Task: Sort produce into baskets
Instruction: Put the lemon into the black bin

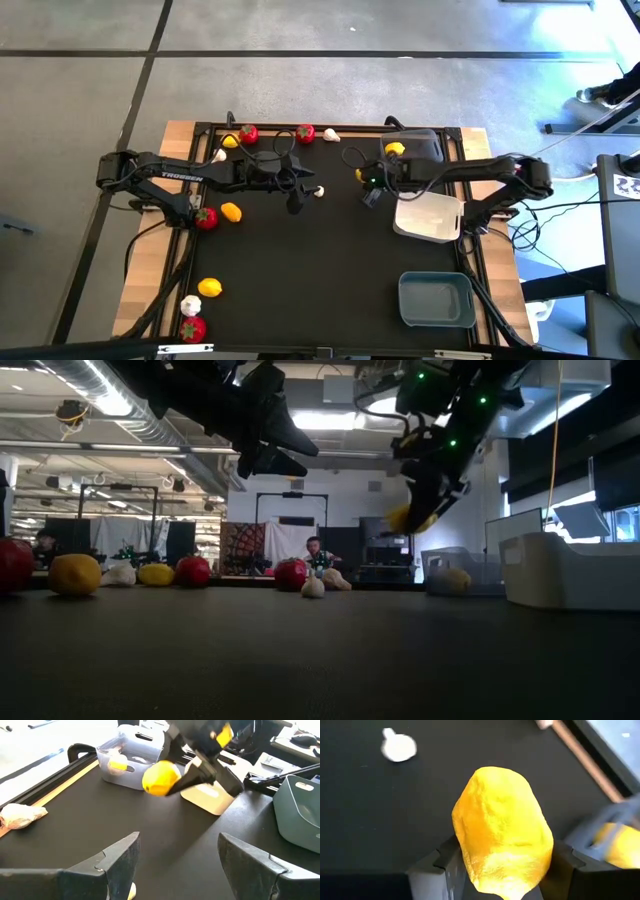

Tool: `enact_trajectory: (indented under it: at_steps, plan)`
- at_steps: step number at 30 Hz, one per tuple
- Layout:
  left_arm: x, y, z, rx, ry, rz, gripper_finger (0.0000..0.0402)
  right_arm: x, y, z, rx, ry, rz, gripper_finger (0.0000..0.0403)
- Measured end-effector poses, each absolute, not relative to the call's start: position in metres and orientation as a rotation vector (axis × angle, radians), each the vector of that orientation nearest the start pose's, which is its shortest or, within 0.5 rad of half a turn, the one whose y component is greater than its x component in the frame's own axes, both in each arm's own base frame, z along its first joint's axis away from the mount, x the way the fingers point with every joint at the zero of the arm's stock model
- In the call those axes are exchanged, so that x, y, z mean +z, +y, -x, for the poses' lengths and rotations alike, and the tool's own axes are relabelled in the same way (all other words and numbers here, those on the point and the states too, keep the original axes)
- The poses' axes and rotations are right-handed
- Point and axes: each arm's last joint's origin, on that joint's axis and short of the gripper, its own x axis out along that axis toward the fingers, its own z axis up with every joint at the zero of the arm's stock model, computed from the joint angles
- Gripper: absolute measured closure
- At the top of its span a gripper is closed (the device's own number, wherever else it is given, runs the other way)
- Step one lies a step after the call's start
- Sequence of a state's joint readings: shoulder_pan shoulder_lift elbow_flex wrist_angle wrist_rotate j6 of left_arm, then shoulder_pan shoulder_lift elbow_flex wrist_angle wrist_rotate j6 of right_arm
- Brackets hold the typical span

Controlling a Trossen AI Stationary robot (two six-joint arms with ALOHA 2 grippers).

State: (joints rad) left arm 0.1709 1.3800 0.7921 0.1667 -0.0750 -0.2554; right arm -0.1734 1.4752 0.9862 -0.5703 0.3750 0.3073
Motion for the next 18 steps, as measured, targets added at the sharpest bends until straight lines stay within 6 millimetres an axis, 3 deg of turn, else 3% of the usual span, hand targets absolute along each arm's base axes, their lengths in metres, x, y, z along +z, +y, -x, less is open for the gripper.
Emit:
enact_trajectory:
  at_steps: [10, 18]
  plan:
    - [0.237, 0.052, -0.291, 0.294, 0.389, 0.266, 0.0141, 0.235, -0.093, -0.244, -0.831, 1.066, -0.196, 0.0217]
    - [0.237, 0.052, -0.291, 0.294, 0.389, 0.266, 0.0141, 0.234, -0.125, -0.220, -0.948, 1.149, -0.257, 0.0217]
